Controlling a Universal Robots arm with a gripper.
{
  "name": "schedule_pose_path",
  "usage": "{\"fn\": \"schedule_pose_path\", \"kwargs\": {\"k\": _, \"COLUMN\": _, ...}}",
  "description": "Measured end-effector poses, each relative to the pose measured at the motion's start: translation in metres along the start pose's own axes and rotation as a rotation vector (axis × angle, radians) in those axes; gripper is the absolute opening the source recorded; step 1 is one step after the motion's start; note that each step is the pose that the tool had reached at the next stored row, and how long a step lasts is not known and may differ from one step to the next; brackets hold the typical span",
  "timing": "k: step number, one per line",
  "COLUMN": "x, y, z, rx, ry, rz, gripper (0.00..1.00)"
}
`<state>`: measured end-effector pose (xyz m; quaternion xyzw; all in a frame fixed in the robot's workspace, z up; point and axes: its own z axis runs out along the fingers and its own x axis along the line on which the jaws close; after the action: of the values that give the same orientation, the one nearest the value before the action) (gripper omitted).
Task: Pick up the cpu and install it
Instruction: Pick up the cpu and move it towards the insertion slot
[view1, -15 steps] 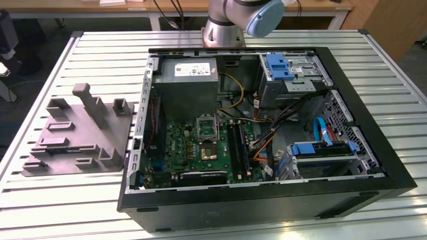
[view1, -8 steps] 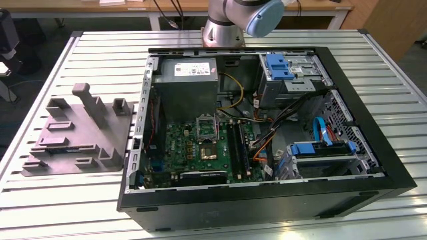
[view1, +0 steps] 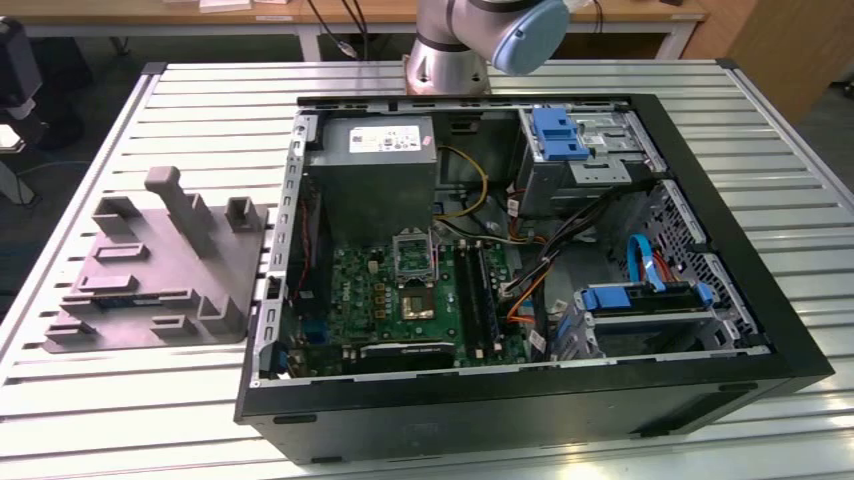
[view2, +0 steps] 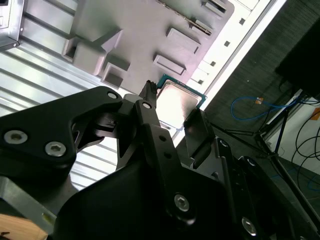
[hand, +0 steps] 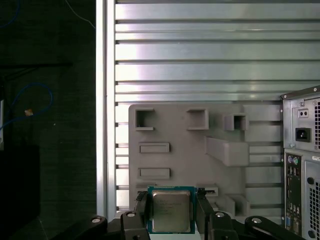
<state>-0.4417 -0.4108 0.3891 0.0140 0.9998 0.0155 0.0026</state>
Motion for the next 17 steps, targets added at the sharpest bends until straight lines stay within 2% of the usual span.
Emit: {"fn": "schedule_pose_path", "kwargs": {"k": 17, "x": -0.0049, "y": 0.0001, "z": 0.0000, "rx": 0.0000, "ry": 0.0000, "rz": 0.000, "gripper": 0.47}}
